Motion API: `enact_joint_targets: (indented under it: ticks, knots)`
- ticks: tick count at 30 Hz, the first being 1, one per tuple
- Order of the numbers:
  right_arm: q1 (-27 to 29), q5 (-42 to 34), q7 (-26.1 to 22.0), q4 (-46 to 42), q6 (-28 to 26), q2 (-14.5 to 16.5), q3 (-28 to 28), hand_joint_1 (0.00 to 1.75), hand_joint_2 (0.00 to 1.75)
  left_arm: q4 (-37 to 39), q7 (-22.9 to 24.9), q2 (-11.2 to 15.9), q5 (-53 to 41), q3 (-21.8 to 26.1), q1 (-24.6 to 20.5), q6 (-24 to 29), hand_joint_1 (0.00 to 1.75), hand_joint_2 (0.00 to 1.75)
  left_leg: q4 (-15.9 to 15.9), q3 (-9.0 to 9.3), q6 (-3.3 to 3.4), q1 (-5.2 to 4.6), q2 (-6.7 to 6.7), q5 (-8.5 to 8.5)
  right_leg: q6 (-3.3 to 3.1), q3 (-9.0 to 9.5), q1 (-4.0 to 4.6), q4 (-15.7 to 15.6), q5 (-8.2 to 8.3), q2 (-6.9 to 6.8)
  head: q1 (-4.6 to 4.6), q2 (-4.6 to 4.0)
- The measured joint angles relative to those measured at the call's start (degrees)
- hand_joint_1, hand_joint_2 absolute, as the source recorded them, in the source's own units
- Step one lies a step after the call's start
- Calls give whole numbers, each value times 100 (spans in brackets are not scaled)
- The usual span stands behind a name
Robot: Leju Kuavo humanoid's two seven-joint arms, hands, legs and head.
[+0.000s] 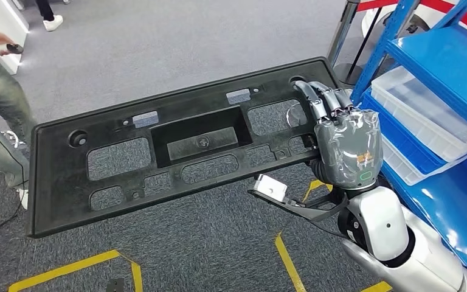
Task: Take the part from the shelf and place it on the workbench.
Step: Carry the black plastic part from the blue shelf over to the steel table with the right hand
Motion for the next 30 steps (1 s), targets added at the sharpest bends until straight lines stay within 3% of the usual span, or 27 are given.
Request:
enact_joint_targets:
  ticks: [2,4,5,7,9,11,12,13,15,17,19,20,22,24,26,27,28,30]
  knots:
    - [-5,2,0,3,-5,-1,0,175,175,-1,1,1,-1,7,-18,0,0,175,-362,182,68,-46,120,66,53,7,41,10,-25,-101,9,1]
    - [-7,4,-1,6,-10,-1,0,175,175,-1,2,1,-2,20,-21,0,0,175,-395,178,135,-53,4,80,108,23,53,5,-48,-196,20,1]
    - [-8,5,0,8,-11,-1,0,175,175,-1,2,1,-2,27,-14,0,0,175,-418,189,165,-44,-58,93,137,26,42,33,-89,-157,22,1]
    - [-12,7,2,10,-17,-2,0,175,175,0,2,1,-4,37,-11,0,0,175,-464,217,236,-16,-167,122,179,-105,11,367,-327,92,35,1]
    - [-4,8,4,13,-22,-3,0,175,175,0,3,1,-11,45,-22,0,0,175,-468,211,272,-13,-282,130,189,-453,4,1099,-682,336,49,0]
    - [15,12,5,17,-22,-4,0,175,175,0,5,1,-20,65,-26,1,0,175,-458,206,278,-14,-422,130,199,-735,3,1614,-793,401,53,0]
    - [20,16,7,20,-22,-4,0,175,175,0,7,0,-21,74,-24,1,0,175,-449,208,277,-12,-494,129,200,-739,-3,1574,-683,411,52,1]
    - [21,21,7,21,-22,-4,0,175,175,0,8,0,-22,81,-23,2,0,175,-435,210,272,-8,-572,126,199,-635,-16,1311,-477,435,52,0]
    - [18,26,9,21,-23,-4,0,175,175,0,9,-1,-28,86,-26,2,0,175,-386,185,240,-5,-713,113,194,-318,-59,553,-102,650,51,0]
    - [18,26,11,20,-24,-4,0,175,175,0,8,0,-45,90,-35,4,0,175,-346,122,180,1,-833,121,184,-150,-76,165,-7,843,47,0]
    - [19,27,15,20,-24,-3,0,175,175,-1,7,3,-56,93,-24,7,0,175,-358,76,105,15,-944,158,139,-131,-65,135,-13,788,42,0]
    - [17,28,17,21,-23,-3,0,175,175,-1,6,4,-58,94,-14,7,0,175,-342,56,76,17,-913,152,104,-120,-67,116,1,725,43,0]
    - [6,32,18,21,-21,-3,0,175,175,-1,3,8,-62,96,-8,6,0,175,-73,-78,32,2,-645,-9,19,-91,-75,74,26,590,21,-1]
    - [3,34,19,22,-20,-4,0,175,175,0,1,8,-67,97,-22,5,0,175,609,-396,2,0,-354,-351,-37,-81,-40,69,22,446,-2,-1]
    - [6,34,18,22,-20,-4,0,175,175,0,1,6,-71,97,-29,3,0,175,1177,-656,-11,9,-286,-554,-60,-88,-7,81,9,296,-3,0]
    - [7,34,17,22,-20,-4,0,175,175,0,1,5,-72,97,-28,3,0,175,1191,-647,-5,8,-277,-518,-65,-89,7,87,2,225,-4,0]
    - [8,34,17,22,-20,-4,0,175,175,0,2,5,-72,97,-26,2,0,175,975,-514,14,2,-255,-392,-66,-85,20,91,-6,162,-4,0]
    - [4,34,17,21,-20,-4,0,175,175,0,1,5,-73,97,-31,2,0,175,197,-54,94,-54,-46,-117,-47,-64,49,94,-29,47,-3,1]
